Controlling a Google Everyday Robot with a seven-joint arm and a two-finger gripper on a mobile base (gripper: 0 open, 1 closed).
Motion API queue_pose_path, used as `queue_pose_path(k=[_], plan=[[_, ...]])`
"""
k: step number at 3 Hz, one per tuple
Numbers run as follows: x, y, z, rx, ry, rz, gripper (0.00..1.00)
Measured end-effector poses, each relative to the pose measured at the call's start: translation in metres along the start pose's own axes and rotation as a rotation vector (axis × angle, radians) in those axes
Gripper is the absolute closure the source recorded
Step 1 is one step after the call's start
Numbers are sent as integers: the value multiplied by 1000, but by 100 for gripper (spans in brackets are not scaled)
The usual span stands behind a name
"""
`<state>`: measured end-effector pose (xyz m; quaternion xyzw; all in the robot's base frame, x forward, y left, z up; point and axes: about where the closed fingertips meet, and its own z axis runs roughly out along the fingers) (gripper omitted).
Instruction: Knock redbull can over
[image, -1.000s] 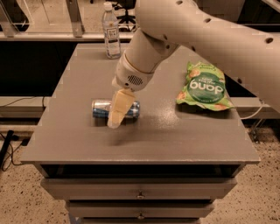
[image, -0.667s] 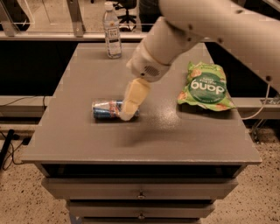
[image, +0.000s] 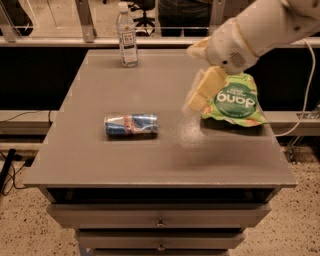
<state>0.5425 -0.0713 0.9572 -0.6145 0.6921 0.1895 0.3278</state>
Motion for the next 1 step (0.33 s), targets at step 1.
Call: queue_pose_path(k=[1], plan=[[-3, 1, -9, 6, -17, -8, 0]])
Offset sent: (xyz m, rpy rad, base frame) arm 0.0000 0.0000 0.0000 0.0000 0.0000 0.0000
